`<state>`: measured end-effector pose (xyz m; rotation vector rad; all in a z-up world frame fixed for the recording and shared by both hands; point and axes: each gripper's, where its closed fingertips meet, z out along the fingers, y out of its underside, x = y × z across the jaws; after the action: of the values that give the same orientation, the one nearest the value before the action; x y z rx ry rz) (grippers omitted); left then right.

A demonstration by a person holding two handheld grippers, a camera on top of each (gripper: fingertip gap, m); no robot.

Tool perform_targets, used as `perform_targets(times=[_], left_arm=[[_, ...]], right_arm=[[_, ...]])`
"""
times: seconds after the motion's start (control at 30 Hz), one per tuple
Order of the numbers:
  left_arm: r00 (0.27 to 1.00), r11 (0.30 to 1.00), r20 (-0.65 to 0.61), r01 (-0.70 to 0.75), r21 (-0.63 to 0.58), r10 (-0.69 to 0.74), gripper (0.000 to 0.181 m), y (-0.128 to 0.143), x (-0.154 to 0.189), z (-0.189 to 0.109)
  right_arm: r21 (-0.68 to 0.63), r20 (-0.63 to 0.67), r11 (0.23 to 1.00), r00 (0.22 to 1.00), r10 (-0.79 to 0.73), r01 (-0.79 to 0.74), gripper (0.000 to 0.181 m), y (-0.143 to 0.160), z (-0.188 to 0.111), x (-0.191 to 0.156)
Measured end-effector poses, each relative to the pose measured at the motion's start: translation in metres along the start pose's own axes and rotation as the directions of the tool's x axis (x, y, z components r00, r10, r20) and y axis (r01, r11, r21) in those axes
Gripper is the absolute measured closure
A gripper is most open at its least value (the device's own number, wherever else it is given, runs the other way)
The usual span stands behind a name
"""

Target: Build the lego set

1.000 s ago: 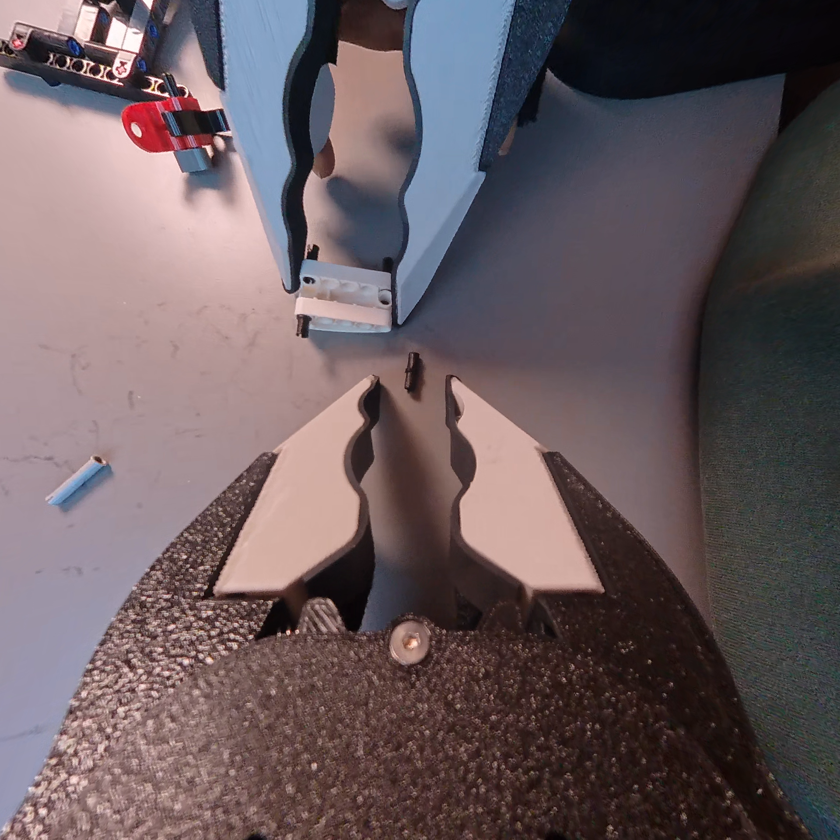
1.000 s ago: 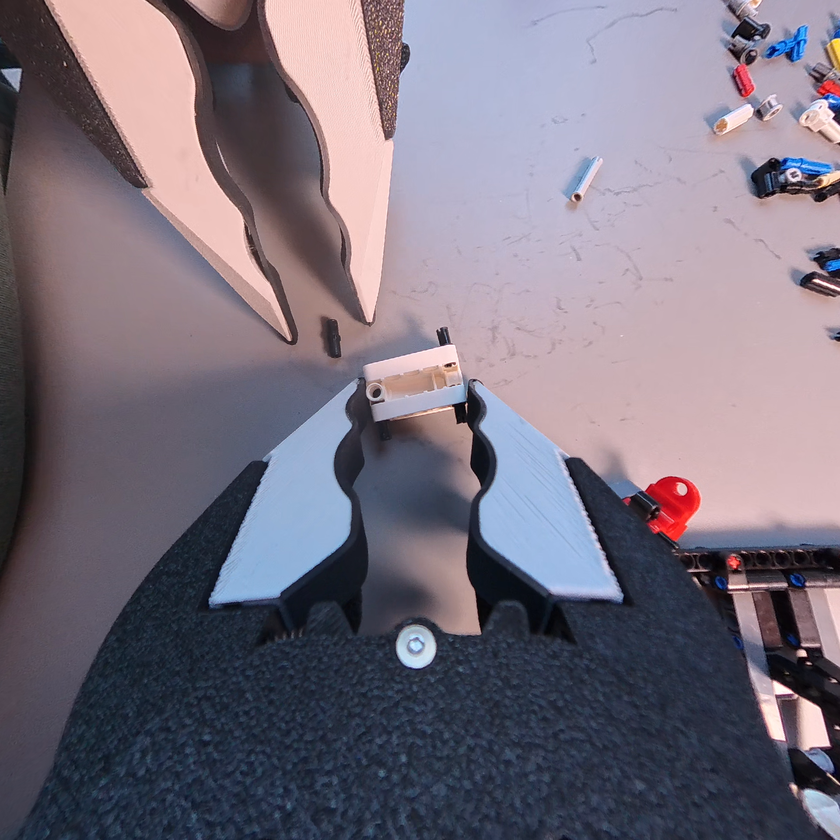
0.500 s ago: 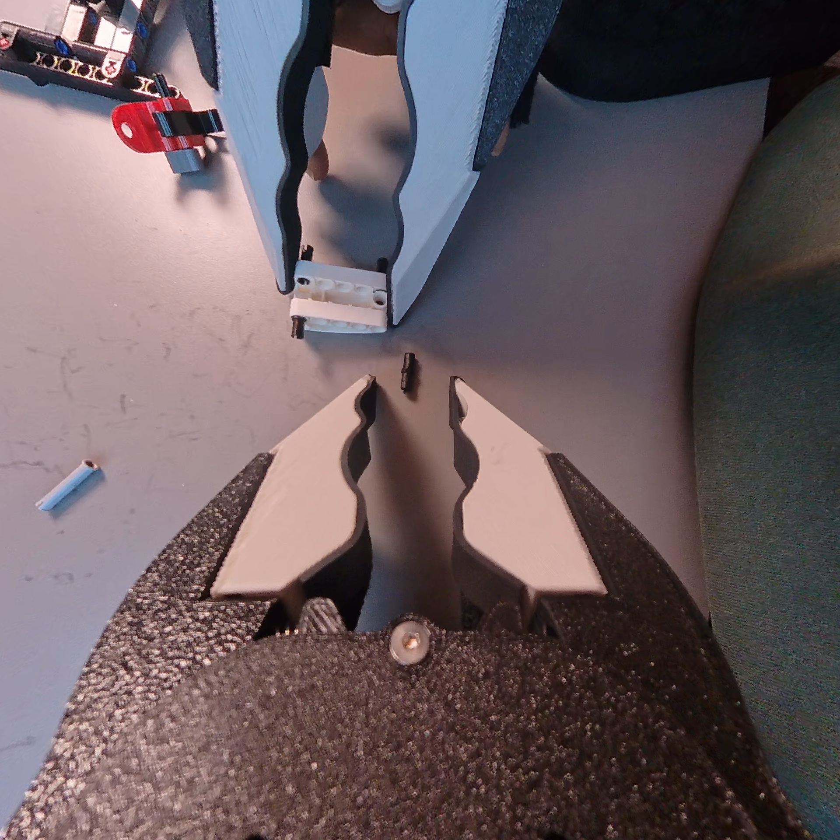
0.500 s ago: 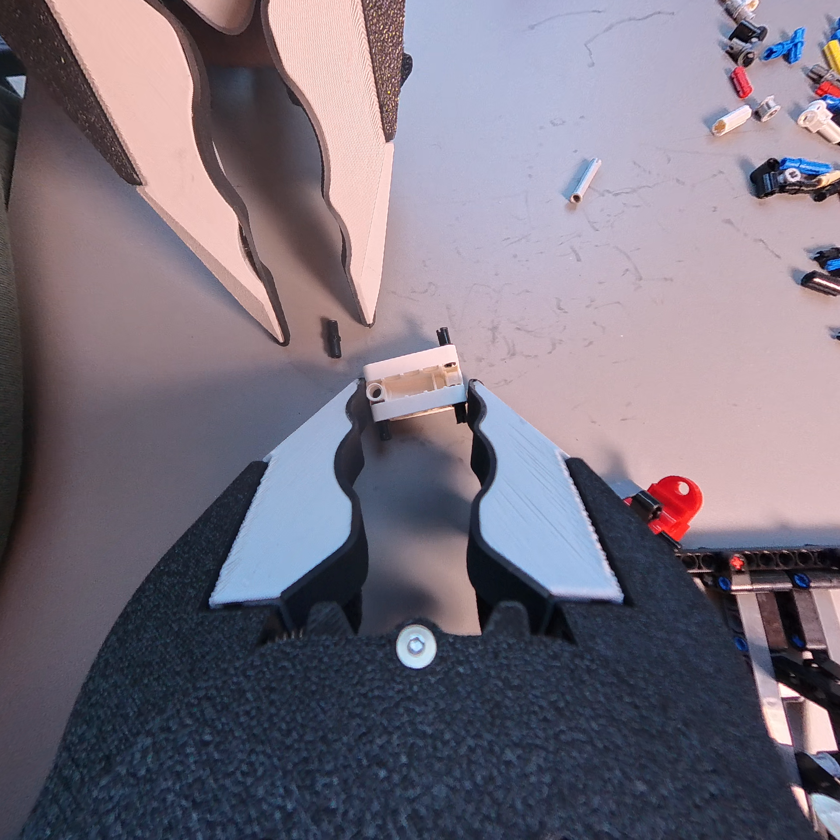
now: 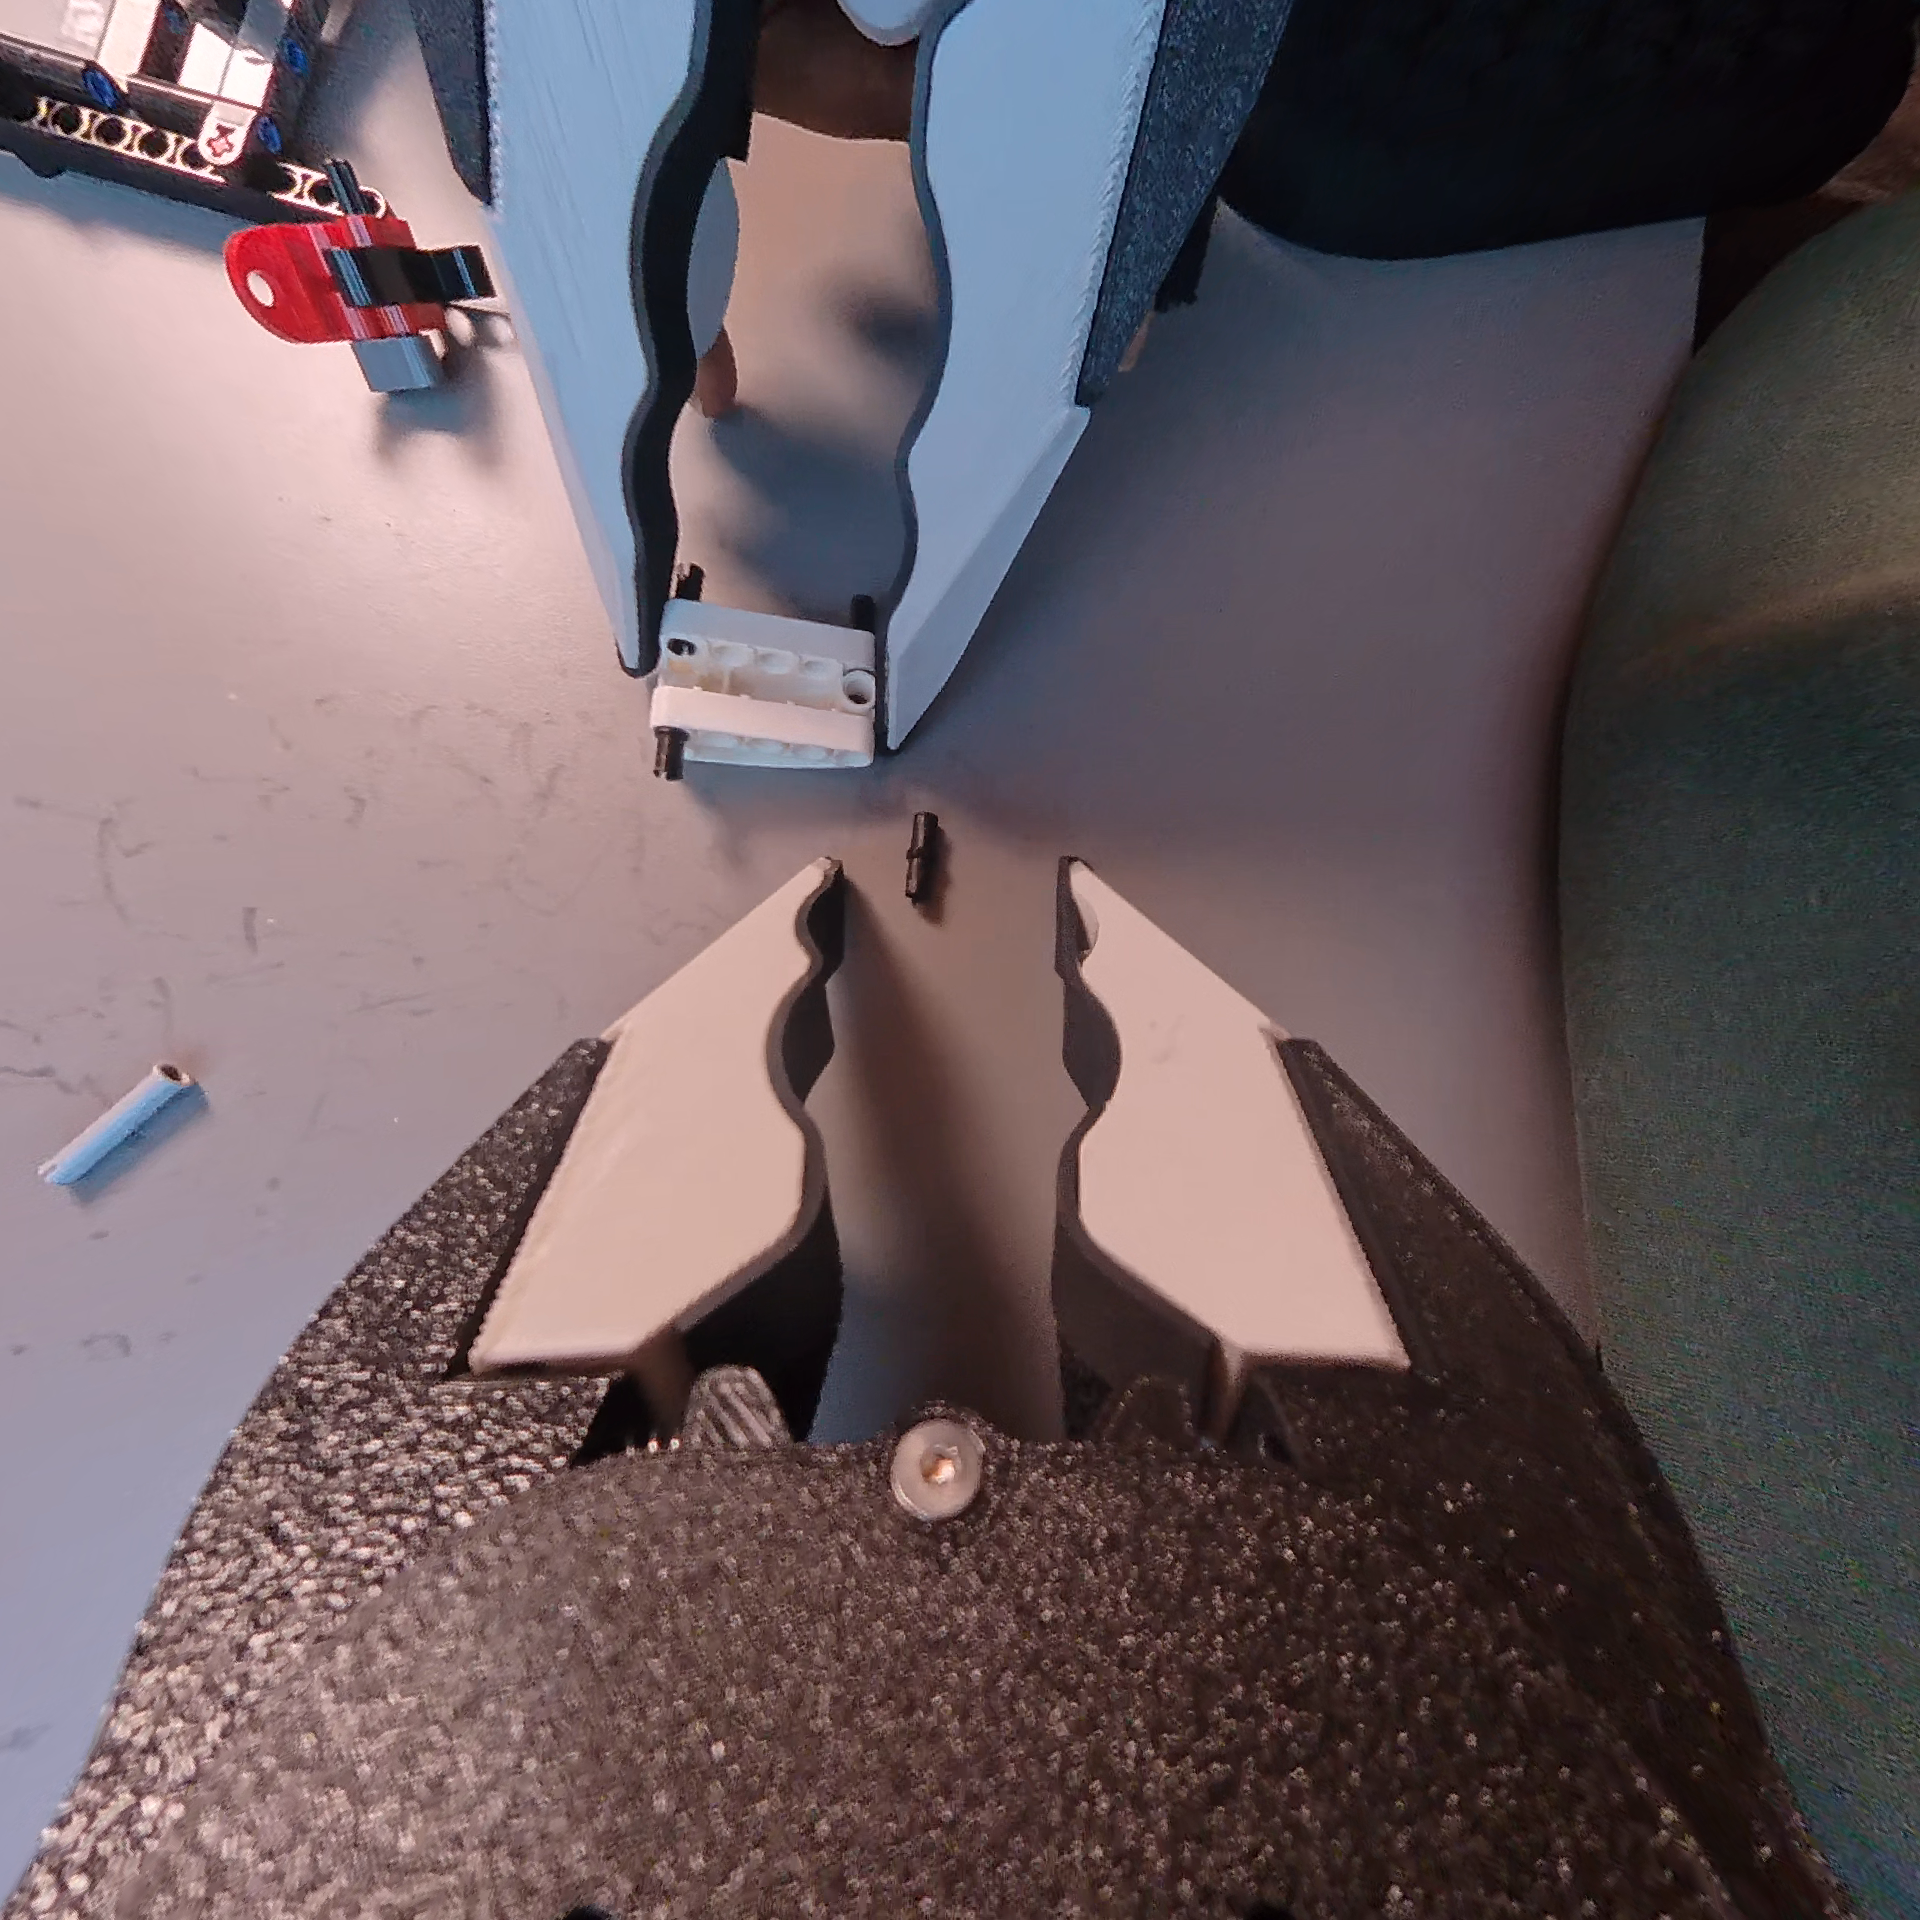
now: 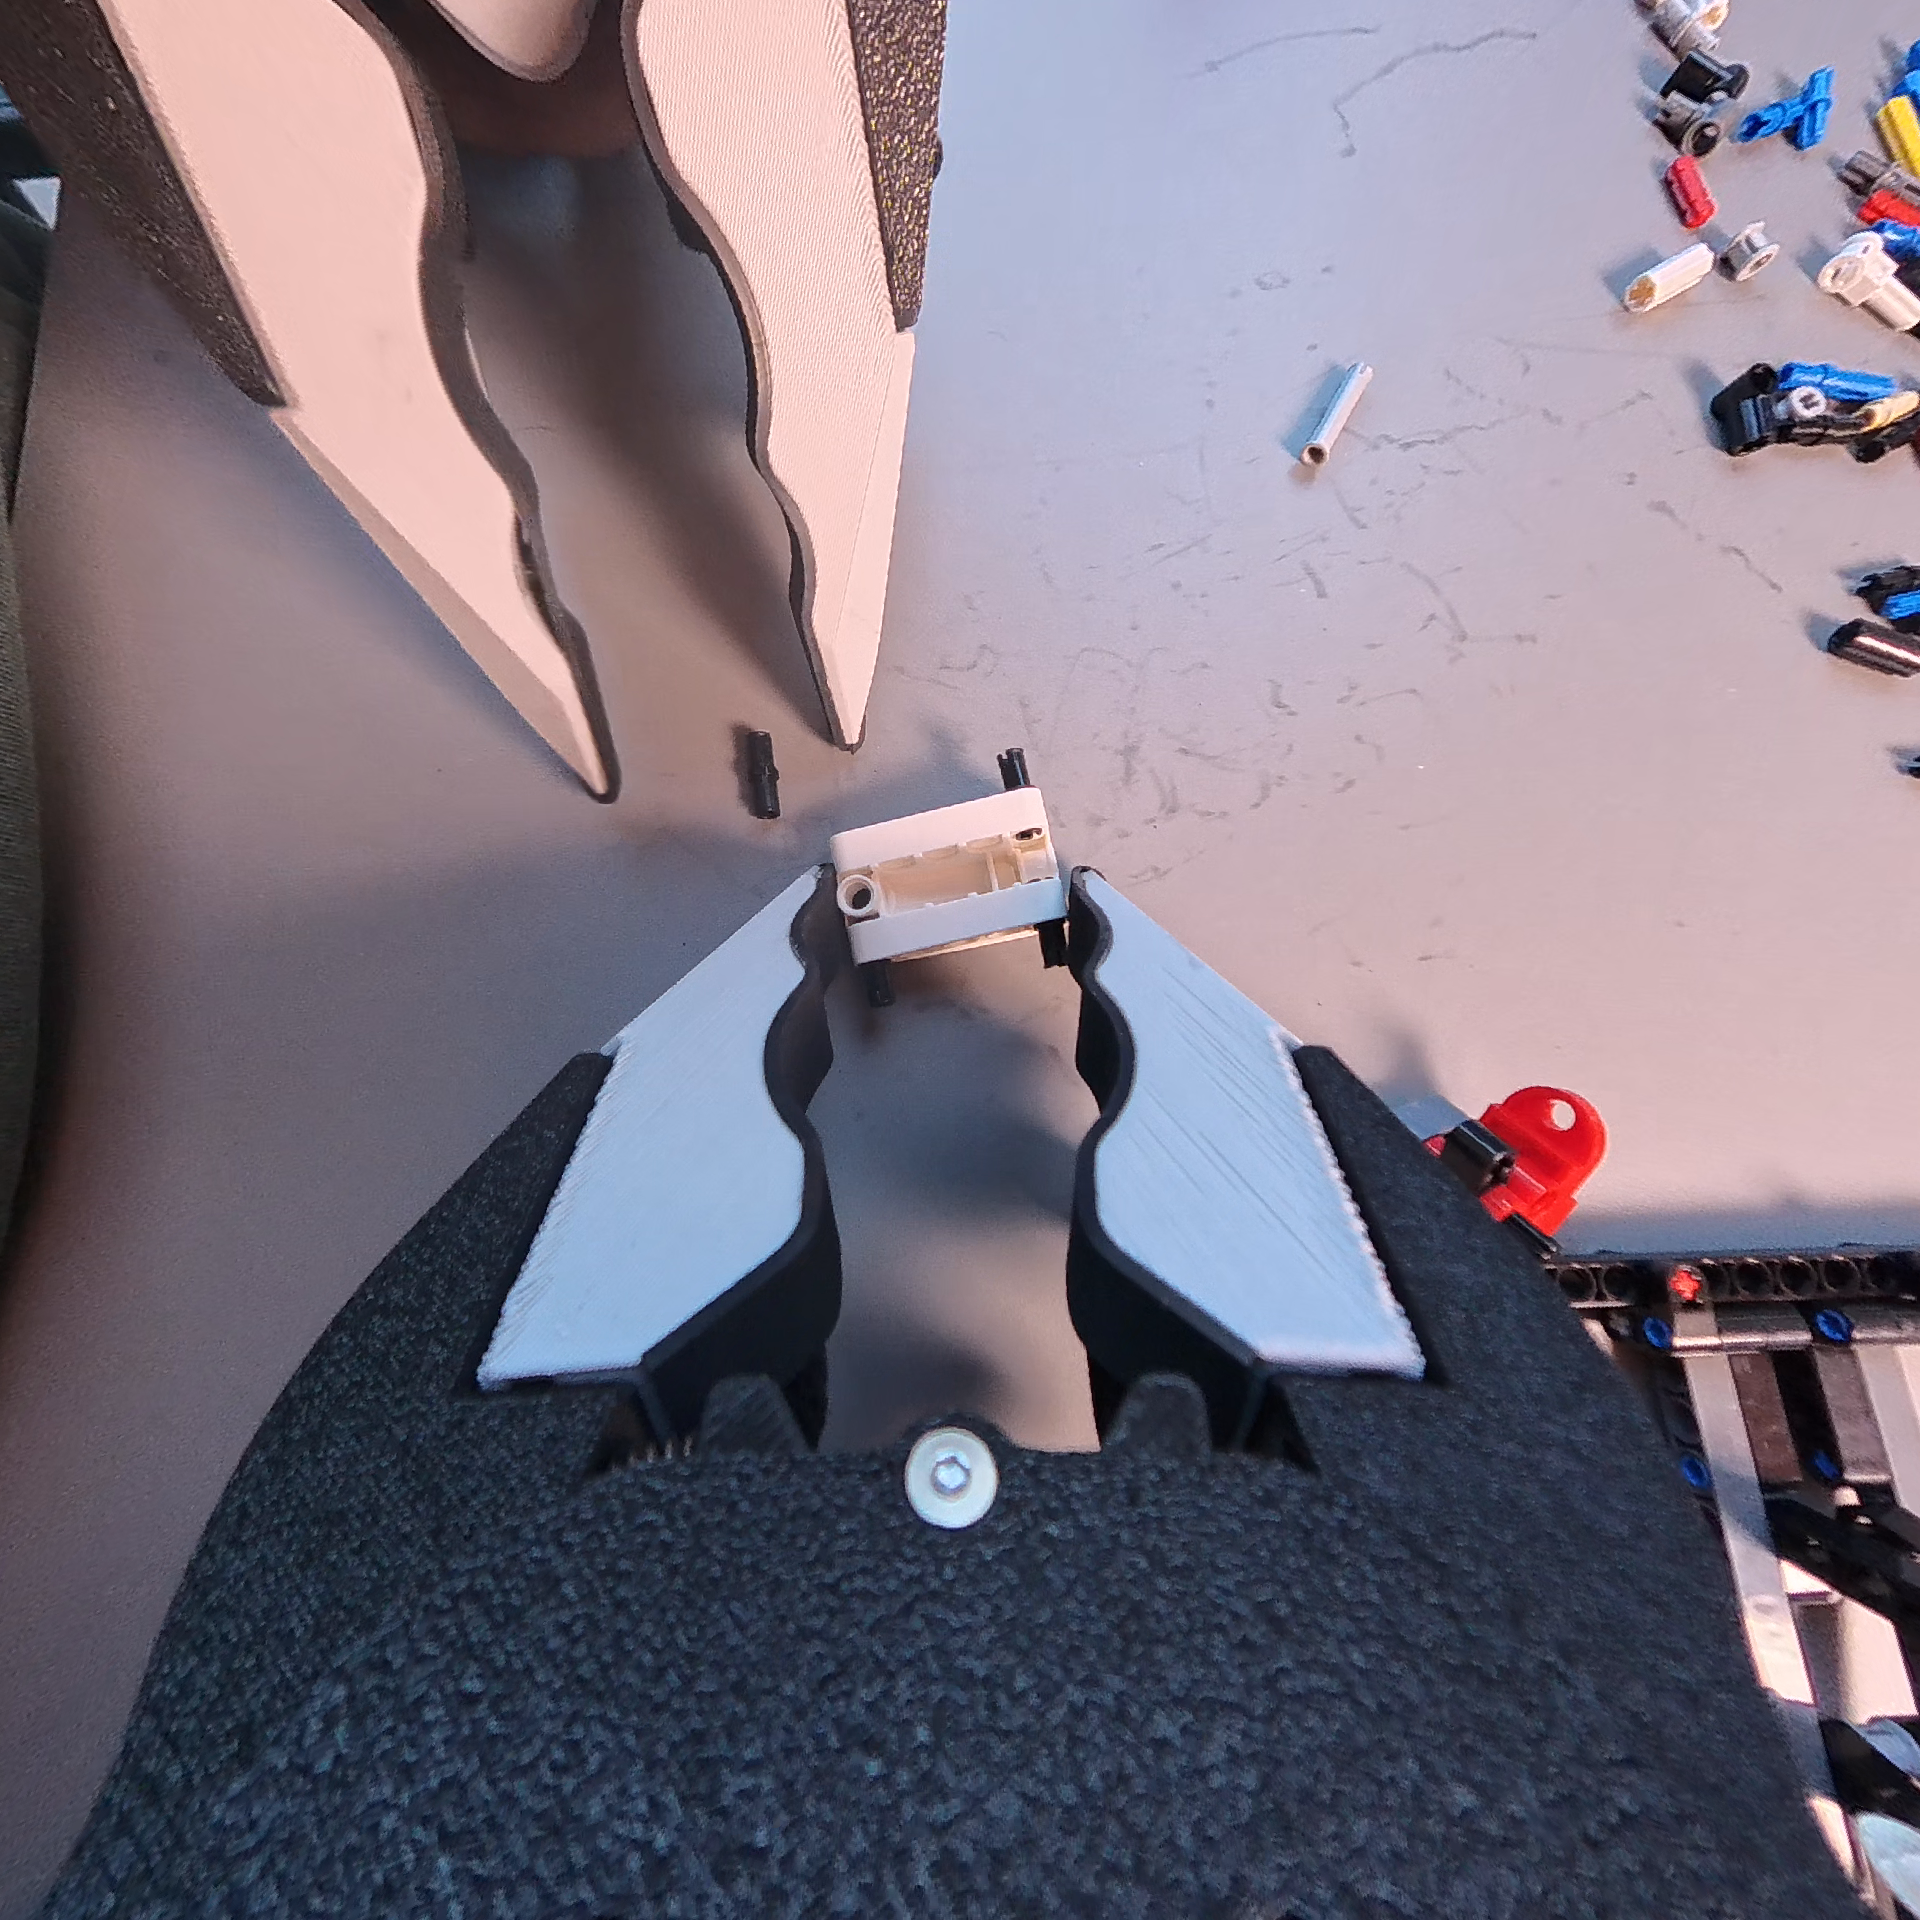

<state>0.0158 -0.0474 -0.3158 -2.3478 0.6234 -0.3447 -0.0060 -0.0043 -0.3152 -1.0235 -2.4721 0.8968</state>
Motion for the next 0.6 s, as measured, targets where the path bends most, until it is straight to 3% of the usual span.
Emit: perform_targets(times=[0.4, 0.6], left_arm=[[0.998, 0.999, 0.057, -0.035, 0.002, 0.035, 0.156, -0.0008, -0.0068, 0.0014], [0.997, 0.998, 0.050, -0.058, 0.007, 0.058, 0.175, -0.0015, -0.0034, 0.0022]], right_arm=[[0.014, 0.002, 1.000, 1.000, -0.007, 0.007, 0.138, -0.0002, 0.0001, -0.0001], [0.023, 0.002, 0.999, 1.000, -0.027, 0.026, 0.138, -0.0004, -0.0001, -0.0003]])
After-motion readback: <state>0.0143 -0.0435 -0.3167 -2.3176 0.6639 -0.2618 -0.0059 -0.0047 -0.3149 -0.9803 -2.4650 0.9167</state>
